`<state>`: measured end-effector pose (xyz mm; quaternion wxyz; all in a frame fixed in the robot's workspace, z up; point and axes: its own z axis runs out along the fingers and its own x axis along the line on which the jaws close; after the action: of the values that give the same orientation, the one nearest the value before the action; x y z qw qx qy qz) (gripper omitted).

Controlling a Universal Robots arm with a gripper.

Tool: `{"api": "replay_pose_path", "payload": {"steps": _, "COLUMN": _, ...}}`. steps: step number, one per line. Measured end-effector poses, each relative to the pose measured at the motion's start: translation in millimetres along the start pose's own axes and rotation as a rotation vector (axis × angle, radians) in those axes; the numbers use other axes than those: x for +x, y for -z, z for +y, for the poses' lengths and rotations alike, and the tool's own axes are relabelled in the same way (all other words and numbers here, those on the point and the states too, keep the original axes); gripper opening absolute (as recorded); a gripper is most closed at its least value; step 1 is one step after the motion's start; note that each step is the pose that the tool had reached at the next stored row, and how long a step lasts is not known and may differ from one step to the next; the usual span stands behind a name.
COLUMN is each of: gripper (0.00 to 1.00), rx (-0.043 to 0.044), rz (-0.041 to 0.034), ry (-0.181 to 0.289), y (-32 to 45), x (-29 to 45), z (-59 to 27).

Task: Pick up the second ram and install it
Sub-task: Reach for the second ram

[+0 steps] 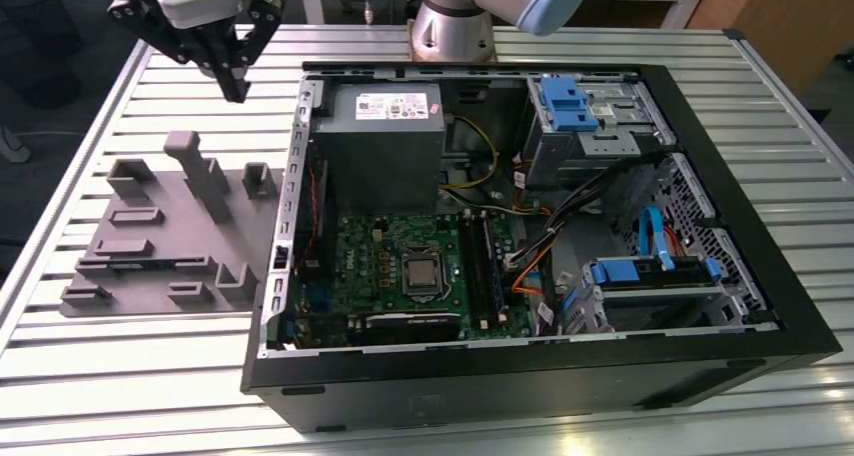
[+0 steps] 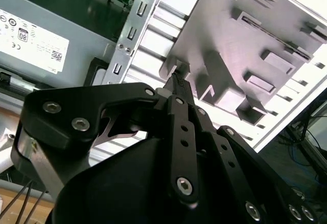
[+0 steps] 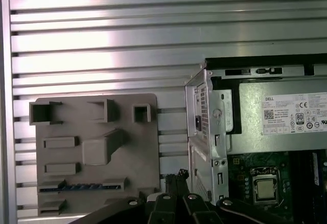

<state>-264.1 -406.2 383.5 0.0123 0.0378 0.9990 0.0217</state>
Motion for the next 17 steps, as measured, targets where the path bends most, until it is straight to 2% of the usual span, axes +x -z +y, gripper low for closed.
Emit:
{"api": "replay_pose_path", "payload": {"steps": 5, "gripper": 0.11, "rx": -0.0002, "rz": -0.0001, "ry": 0.000, "y": 0.1, "x": 17.0, "z": -1.7}}
{"api": "replay_pose_path", "payload": {"steps": 9, "gripper": 0.11, "rx": 0.0000, "rz": -0.0001, "ry": 0.000, "y": 0.2, "x": 26.3, "z": -2.5}}
{"api": "replay_pose_path", "payload": {"steps": 12, "gripper": 0.11, "rx": -0.0001, "rz": -0.0001, "ry": 0.000, "y": 0.2, "x": 30.9, "z": -2.8}}
{"api": "replay_pose_path", "payload": {"steps": 17, "gripper": 0.11, "rx": -0.0001, "rz": 0.0000, "ry": 0.000, "y": 0.3, "x": 31.4, "z": -2.9}}
